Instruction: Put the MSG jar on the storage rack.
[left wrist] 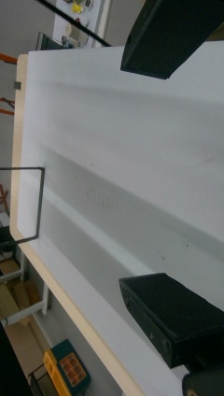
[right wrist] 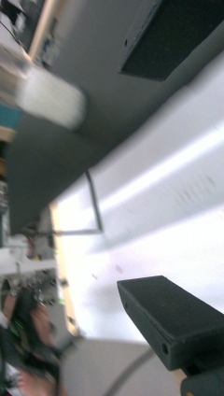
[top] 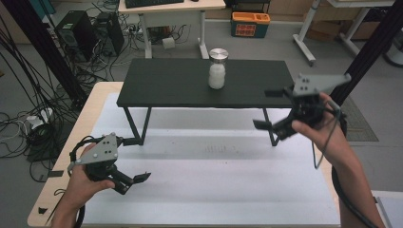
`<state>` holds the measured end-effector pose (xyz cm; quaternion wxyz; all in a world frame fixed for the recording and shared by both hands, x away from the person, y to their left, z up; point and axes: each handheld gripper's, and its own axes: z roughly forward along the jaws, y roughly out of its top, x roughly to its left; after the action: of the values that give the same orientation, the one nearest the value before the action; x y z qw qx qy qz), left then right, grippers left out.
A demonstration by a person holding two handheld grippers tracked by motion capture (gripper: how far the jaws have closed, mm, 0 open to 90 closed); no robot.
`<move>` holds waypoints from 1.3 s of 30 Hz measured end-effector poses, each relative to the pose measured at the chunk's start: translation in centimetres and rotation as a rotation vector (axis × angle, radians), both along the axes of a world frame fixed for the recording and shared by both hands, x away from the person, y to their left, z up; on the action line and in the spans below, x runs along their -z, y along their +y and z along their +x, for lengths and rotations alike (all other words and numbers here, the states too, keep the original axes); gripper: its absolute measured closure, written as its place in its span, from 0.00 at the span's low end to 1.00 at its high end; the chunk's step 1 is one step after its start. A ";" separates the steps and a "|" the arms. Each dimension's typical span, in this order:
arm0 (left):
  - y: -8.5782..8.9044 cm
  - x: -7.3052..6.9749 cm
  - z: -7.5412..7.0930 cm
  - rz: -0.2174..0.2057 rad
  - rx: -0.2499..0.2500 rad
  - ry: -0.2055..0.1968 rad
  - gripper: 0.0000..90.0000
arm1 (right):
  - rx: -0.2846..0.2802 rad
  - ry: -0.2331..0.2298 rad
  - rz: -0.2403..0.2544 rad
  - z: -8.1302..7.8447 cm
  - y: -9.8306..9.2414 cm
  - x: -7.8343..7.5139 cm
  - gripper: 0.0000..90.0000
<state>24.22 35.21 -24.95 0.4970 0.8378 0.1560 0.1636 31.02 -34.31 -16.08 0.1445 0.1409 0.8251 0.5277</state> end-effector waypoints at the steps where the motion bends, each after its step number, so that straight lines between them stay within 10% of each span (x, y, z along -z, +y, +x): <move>1: 0.0 0.0 0.1 -0.001 0.006 0.002 0.01 | -0.008 0.015 -0.027 -1.4 -0.4 1.2 0.00; 6: -0.4 0.0 0.3 0.006 0.019 0.008 0.01 | -0.001 0.031 -0.086 -3.7 -0.8 3.9 0.00; 16: -1.1 0.0 0.7 0.013 0.025 0.020 0.01 | -0.015 0.090 -0.037 -4.3 -1.4 7.6 0.01; 39: -1.5 -0.2 1.0 0.022 0.038 0.015 0.01 | -0.084 0.120 -0.094 -2.7 0.1 8.5 0.01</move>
<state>25.23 33.67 -24.70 0.4896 0.8472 0.1421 0.1494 28.27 -34.17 -24.54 0.0790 0.1307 0.8613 0.4846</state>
